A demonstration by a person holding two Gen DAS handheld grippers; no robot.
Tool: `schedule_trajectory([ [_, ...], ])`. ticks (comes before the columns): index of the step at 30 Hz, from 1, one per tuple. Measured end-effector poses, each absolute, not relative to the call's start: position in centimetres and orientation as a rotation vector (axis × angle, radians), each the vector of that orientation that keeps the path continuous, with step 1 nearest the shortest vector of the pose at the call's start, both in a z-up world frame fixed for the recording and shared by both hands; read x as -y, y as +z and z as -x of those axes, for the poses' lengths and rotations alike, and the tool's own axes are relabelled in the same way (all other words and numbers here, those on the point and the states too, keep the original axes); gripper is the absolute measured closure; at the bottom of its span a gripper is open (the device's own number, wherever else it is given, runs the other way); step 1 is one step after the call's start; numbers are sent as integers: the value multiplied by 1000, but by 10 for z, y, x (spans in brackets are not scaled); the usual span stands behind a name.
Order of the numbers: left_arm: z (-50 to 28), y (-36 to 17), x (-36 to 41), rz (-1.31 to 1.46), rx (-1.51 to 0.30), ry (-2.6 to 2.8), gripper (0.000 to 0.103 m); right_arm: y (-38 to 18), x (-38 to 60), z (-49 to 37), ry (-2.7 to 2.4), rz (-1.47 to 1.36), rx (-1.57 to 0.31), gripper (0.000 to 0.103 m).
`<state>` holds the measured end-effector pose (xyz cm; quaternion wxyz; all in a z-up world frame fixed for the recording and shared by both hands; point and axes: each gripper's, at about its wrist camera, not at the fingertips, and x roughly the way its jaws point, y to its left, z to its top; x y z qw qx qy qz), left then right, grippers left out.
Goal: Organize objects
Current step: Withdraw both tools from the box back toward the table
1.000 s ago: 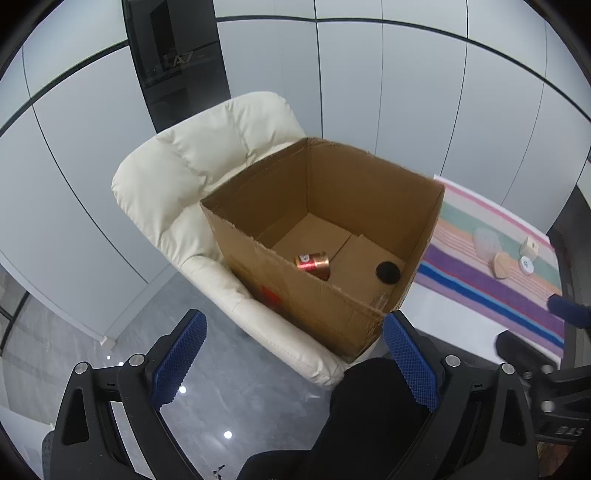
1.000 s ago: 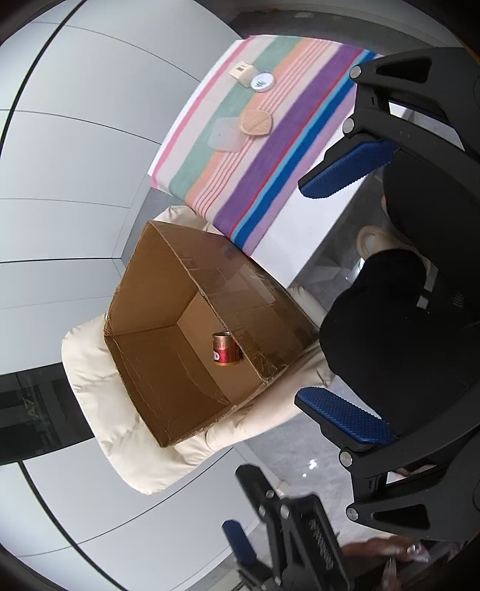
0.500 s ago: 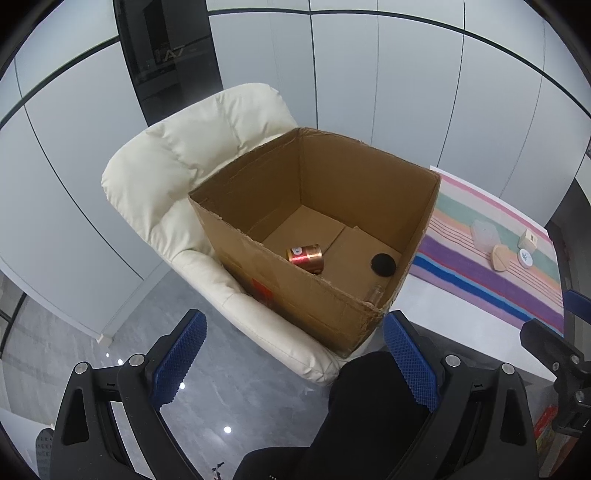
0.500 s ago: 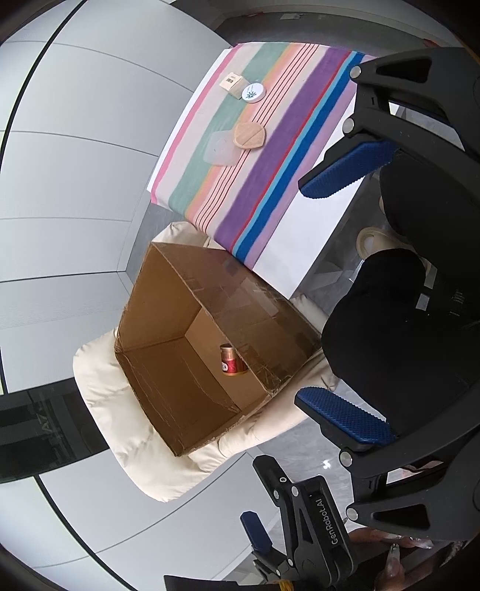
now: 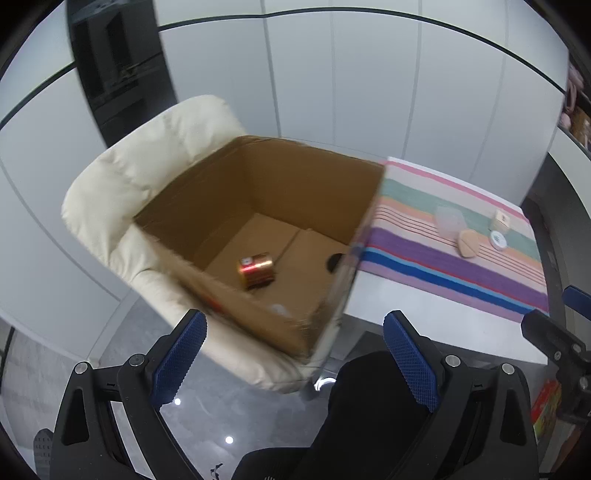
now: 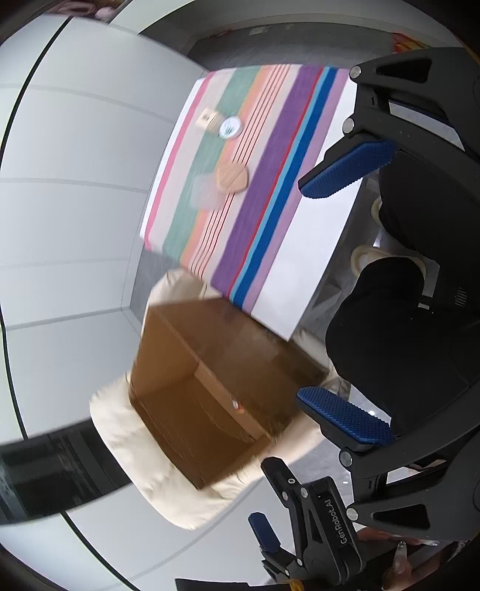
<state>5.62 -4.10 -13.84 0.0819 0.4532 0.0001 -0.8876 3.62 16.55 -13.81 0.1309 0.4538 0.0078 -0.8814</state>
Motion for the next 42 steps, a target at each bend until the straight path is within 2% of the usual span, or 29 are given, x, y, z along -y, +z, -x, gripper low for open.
schedule_trajectory([
  [20, -15, -160, -89, -1510, 181, -2820, 6, -159, -329, -53, -2835, -1485, 207, 0],
  [30, -4, -164, -122, -1534, 184, -2860, 6, -159, -365, -62, -2967, -1462, 157, 0],
  [42, 28, -199, -133, -1643, 171, -2789, 6, -184, -383, -46, -2969, -1455, 166, 0],
])
